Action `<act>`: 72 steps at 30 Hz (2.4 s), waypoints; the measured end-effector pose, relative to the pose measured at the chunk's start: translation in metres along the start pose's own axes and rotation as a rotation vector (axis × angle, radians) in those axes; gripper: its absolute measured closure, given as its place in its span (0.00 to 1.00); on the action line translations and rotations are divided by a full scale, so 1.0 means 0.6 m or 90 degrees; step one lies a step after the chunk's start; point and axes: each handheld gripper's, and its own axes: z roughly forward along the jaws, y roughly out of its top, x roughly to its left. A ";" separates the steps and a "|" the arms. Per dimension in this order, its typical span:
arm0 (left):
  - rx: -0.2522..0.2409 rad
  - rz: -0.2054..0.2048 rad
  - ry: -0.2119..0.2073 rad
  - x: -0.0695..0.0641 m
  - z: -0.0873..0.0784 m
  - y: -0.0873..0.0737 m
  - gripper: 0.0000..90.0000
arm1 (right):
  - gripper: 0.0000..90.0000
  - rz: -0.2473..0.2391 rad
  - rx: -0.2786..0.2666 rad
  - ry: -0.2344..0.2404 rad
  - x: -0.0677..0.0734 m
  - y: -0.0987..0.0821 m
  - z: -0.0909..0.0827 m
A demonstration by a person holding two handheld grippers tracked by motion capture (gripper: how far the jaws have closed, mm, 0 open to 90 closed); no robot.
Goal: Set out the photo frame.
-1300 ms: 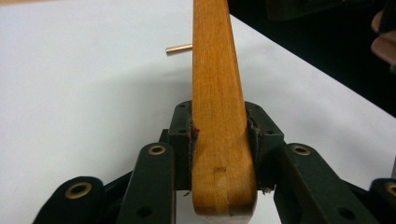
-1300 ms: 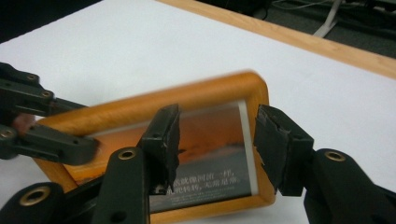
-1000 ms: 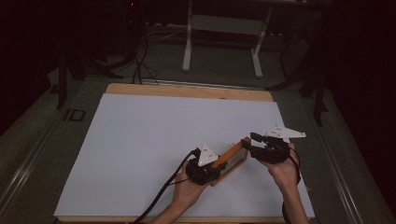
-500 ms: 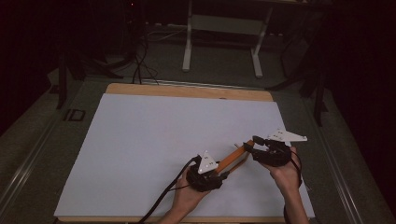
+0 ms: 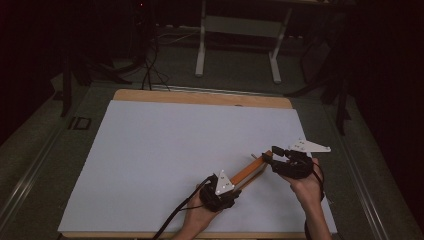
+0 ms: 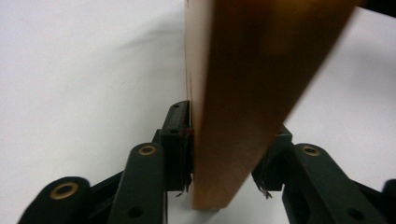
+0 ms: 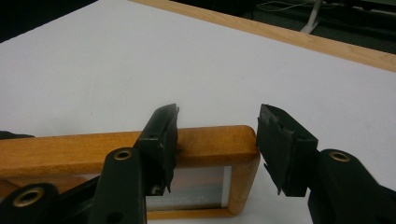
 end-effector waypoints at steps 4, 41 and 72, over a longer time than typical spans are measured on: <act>-0.018 0.003 0.001 0.000 0.002 0.000 0.73 | 0.53 -0.002 -0.001 0.000 0.000 0.000 0.000; 0.004 0.127 -0.058 0.071 -0.080 0.160 0.77 | 0.52 -0.027 -0.041 -0.019 0.009 0.000 -0.016; 0.020 0.239 -0.146 0.116 -0.119 0.152 0.76 | 0.46 -0.183 -0.006 0.184 0.064 0.004 0.040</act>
